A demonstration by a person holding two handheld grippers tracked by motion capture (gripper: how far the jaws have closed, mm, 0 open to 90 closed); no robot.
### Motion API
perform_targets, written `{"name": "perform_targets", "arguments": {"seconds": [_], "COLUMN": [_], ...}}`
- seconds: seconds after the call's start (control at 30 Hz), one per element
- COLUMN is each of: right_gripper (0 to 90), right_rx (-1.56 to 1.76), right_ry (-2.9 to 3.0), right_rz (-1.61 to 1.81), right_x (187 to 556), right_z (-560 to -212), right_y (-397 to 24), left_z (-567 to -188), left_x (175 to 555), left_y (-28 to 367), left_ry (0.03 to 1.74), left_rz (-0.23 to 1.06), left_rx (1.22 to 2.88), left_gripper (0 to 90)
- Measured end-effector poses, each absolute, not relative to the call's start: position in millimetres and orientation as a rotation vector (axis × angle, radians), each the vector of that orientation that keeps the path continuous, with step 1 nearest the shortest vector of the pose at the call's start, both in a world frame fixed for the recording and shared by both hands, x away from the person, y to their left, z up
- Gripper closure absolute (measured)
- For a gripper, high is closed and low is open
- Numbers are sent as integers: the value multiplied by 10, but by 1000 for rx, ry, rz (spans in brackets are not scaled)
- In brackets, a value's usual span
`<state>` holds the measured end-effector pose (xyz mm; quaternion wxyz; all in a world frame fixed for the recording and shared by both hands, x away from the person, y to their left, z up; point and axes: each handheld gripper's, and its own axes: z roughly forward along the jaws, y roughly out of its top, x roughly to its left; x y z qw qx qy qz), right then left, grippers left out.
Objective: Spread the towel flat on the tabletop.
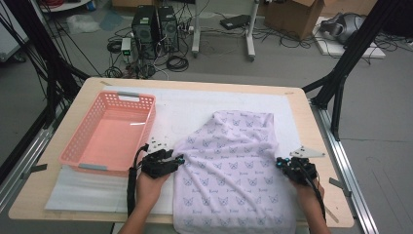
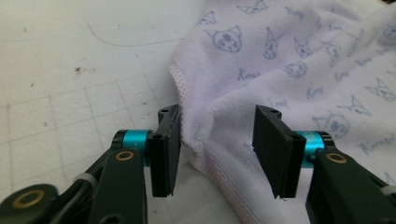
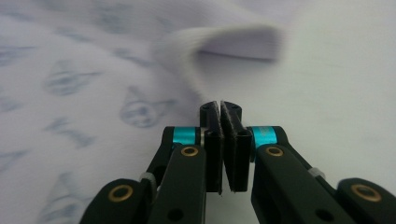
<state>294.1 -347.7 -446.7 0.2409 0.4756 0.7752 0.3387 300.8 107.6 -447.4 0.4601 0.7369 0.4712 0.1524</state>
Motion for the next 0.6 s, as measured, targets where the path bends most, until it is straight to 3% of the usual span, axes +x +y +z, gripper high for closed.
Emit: {"name": "perform_targets", "arguments": {"seconds": [0.1, 0.2, 0.6], "right_gripper": [875, 723, 545], "right_rx": [1429, 1436, 1344], "right_ry": [2038, 2032, 2146], "right_rz": [983, 1013, 1047], "right_x": [3020, 2964, 2452], "right_z": [-4495, -4475, -4363], "right_y": [-3635, -3633, -3633], "left_z": [-4460, -4462, -4524], "left_x": [2958, 2885, 2597], "left_y": [1078, 1086, 1070], "left_ry": [1138, 1110, 1114], "left_rz": [348, 330, 259], "left_rx": [1815, 1827, 1844], "left_gripper": [487, 472, 419]}}
